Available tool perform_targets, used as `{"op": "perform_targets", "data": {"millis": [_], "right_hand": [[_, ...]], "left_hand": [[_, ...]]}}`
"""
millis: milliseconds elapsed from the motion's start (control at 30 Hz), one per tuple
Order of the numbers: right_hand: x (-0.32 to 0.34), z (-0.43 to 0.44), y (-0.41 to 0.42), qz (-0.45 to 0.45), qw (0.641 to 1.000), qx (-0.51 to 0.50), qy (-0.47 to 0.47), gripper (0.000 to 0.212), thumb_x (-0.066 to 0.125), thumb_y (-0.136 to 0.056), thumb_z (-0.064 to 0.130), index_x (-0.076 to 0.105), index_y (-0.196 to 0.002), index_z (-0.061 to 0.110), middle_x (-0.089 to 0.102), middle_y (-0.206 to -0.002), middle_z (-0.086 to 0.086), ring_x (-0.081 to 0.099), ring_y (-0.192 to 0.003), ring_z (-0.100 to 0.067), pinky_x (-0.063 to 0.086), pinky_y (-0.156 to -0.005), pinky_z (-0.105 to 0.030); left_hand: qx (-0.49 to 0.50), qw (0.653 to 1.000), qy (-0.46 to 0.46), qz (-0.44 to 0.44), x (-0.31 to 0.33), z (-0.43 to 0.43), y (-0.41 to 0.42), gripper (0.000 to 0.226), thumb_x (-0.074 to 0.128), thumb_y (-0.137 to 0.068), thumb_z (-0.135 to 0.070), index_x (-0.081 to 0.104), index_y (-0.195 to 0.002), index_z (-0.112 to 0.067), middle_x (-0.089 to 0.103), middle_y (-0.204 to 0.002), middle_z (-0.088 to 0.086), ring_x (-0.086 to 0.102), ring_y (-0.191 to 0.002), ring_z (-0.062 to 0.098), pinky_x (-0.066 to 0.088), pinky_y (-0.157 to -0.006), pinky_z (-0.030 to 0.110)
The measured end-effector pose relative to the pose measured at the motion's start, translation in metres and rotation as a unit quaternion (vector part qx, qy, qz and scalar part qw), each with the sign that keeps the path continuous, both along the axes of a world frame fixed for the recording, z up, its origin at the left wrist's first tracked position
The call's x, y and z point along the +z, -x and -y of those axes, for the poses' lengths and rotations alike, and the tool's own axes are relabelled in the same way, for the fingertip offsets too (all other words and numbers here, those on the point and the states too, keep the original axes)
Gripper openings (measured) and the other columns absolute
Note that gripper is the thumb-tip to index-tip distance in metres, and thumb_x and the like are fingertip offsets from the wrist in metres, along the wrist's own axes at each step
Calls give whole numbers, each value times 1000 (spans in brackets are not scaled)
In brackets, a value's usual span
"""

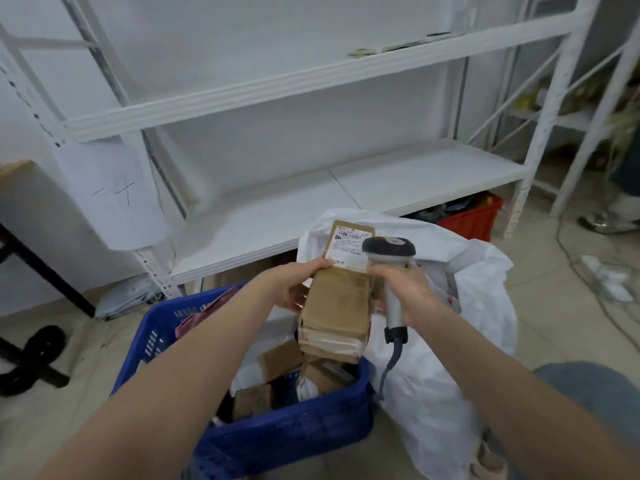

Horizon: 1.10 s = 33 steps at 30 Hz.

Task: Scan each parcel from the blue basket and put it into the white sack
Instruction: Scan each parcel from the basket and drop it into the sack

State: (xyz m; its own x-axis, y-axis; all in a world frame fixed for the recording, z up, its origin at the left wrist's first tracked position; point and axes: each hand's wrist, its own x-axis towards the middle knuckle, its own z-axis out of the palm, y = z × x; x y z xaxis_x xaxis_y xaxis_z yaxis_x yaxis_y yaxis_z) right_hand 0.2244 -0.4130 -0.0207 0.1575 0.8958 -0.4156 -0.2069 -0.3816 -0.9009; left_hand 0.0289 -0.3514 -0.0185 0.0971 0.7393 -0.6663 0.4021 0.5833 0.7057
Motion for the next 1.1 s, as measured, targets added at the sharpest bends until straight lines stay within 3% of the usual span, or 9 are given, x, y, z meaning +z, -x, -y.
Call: {"op": "perform_targets", "data": {"millis": [67, 200, 333, 400, 533, 633, 833, 967, 1100], "right_hand": [[-1, -7, -23, 8, 1000, -7, 14, 34, 77, -78, 13, 60, -108, 9, 68, -97, -15, 68, -87, -29, 59, -72, -40], [-6, -26, -63, 32, 998, -41, 19, 22, 77, -75, 6, 61, -90, 7, 69, -95, -18, 68, -89, -33, 58, -79, -45], [-14, -58, -84, 30, 997, -57, 43, 24, 78, -71, 5, 63, -90, 1, 69, -94, -22, 69, -88, -37, 58, -82, -49], [-21, -77, -89, 43, 997, -51, 50, 35, 80, -64, 11, 64, -93, 1, 70, -93, -22, 69, -89, -38, 57, -83, -52], [-35, -102, -95, 58, 996, -46, 52, 33, 83, -65, 11, 64, -91, 6, 68, -92, -14, 67, -92, -32, 56, -86, -49], [-48, -116, -94, 85, 994, -42, 54, 21, 78, -73, 6, 60, -84, 9, 67, -97, -14, 66, -96, -31, 55, -89, -48], [-78, -116, -74, 252, 961, 8, 113, 39, 73, -77, 7, 61, -112, -2, 65, -110, -15, 61, -103, -29, 53, -87, -36], [-72, -104, -62, 273, 955, 35, 111, 35, 70, -82, 11, 62, -114, -1, 64, -113, -14, 58, -98, -25, 48, -74, -28], [-56, -91, -48, 287, 955, 5, 71, 33, 69, -81, 15, 62, -112, 7, 66, -112, -12, 60, -104, -27, 51, -78, -33]], "left_hand": [[-42, 998, 44, 19, -3, -13, -30, 65, 69, -74, -59, 56, -118, -14, 64, -120, 15, 62, -110, 30, 47, -100, 44], [-101, 988, 78, 82, -5, -33, -71, 40, 59, -86, -47, 59, -112, -16, 66, -104, 7, 62, -96, 23, 51, -83, 34], [-64, 989, 87, 96, -15, -69, -95, 35, 63, -83, -42, 63, -105, -14, 71, -92, 8, 64, -87, 24, 52, -78, 33], [-41, 993, 82, 75, -24, -91, -107, 46, 70, -78, -41, 63, -113, -12, 70, -103, 10, 65, -91, 26, 53, -81, 36], [-14, 999, 14, 31, -43, -122, -133, 41, 70, -80, -39, 61, -109, -11, 68, -106, 14, 64, -99, 30, 50, -95, 43], [10, 996, -57, 66, -56, -137, -145, 36, 66, -87, -31, 62, -117, -10, 69, -104, 15, 67, -90, 29, 56, -80, 40], [-139, 976, -163, -47, -83, -129, -124, 45, 60, -92, -11, 52, -136, -13, 61, -122, 6, 61, -92, 16, 52, -74, 23], [-147, 963, -192, -115, -79, -109, -103, 61, 70, -85, -8, 45, -141, -10, 48, -138, 12, 51, -123, 28, 49, -96, 35], [-122, 965, -202, -118, -71, -86, -77, 63, 74, -77, -2, 51, -135, -8, 54, -135, 12, 57, -116, 27, 48, -99, 38]]}}
